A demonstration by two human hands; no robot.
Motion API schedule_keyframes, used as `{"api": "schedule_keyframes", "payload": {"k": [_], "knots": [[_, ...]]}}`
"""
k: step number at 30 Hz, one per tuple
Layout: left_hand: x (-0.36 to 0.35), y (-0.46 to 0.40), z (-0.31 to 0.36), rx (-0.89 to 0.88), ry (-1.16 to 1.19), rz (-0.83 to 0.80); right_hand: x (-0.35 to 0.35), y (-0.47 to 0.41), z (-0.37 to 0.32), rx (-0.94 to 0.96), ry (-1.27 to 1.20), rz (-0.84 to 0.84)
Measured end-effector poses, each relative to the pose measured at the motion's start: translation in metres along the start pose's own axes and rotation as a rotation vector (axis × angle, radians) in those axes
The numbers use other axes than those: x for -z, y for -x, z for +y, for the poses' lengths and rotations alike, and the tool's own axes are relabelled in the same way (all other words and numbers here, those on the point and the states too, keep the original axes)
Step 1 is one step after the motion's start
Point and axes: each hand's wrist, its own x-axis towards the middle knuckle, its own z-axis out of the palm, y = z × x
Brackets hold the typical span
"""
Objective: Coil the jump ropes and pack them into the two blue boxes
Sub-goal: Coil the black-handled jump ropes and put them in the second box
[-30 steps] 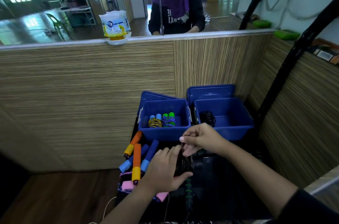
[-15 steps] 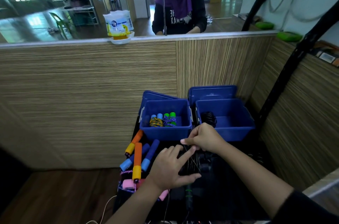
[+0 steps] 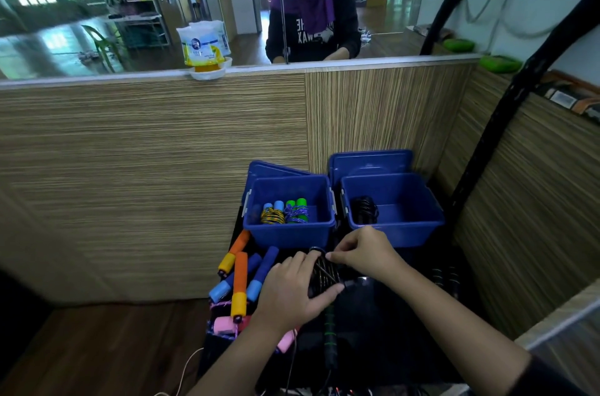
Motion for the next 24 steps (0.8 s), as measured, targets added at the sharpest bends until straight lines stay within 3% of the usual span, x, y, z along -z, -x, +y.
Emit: {"api": "schedule_keyframes", "payload": {"k": [8,24], "knots": [[-0.004,0.005,0.001,0.014,0.010,-0.054,-0.009,0.011,0.004,0.083,-0.002,0.041],[0.012,0.001,0.011,-0.010,-0.026,0.059,-0.003,0.022,0.021,0.250,-0.148,0.253]]}}
